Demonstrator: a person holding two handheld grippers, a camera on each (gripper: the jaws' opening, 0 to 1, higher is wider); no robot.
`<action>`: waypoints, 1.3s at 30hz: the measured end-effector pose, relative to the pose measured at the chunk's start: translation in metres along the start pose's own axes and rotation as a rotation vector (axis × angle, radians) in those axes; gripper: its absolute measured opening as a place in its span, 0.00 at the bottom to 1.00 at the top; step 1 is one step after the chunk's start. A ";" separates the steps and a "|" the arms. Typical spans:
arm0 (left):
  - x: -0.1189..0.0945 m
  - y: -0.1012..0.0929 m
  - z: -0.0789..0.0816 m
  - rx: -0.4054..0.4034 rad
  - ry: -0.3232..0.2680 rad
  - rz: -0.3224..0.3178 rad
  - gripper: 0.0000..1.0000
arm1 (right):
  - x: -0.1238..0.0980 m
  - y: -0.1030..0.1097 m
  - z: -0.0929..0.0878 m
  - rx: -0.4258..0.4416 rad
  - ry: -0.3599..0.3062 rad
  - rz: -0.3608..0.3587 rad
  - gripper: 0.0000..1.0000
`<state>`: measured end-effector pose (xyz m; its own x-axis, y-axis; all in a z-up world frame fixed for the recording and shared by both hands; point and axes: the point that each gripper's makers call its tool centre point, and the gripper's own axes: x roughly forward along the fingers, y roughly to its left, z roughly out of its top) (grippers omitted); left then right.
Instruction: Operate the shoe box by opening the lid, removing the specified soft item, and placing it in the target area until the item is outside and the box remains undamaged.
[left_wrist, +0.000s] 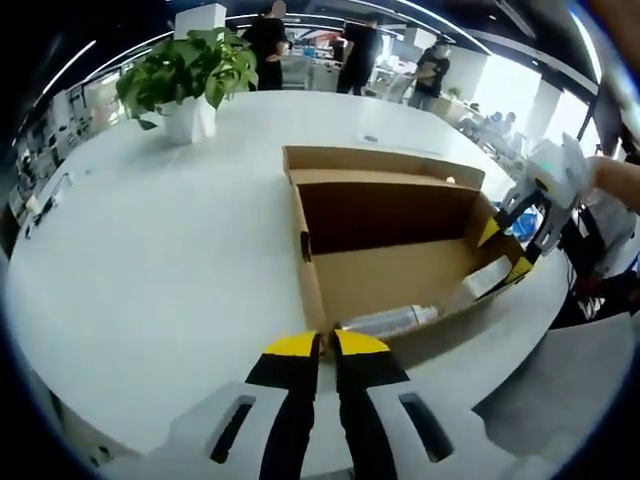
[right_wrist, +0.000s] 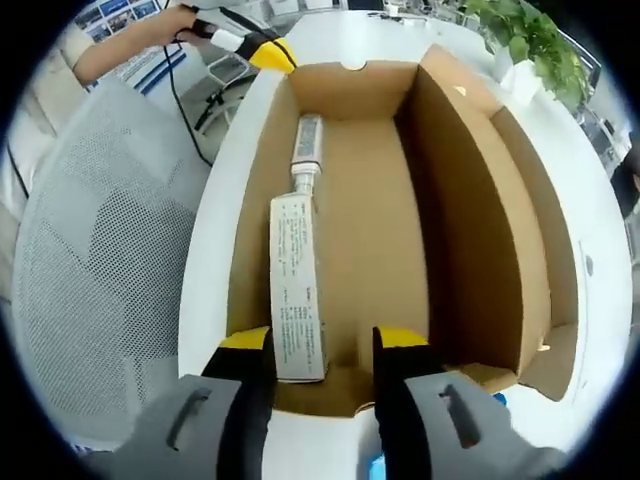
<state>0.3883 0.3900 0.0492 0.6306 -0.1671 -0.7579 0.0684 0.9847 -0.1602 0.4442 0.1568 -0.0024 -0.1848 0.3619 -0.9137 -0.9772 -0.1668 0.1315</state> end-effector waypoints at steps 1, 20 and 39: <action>0.000 0.000 0.000 -0.003 0.000 0.000 0.04 | 0.002 0.002 -0.001 -0.002 0.002 0.005 0.32; 0.000 -0.001 -0.001 -0.026 0.004 -0.002 0.03 | -0.002 0.000 0.007 0.015 -0.043 -0.041 0.17; -0.001 -0.002 -0.001 -0.063 -0.002 0.005 0.03 | -0.052 -0.013 0.032 0.023 -0.130 -0.139 0.17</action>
<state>0.3865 0.3883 0.0494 0.6327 -0.1616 -0.7574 0.0160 0.9805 -0.1959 0.4629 0.1697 0.0561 -0.0588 0.4958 -0.8664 -0.9961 -0.0869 0.0179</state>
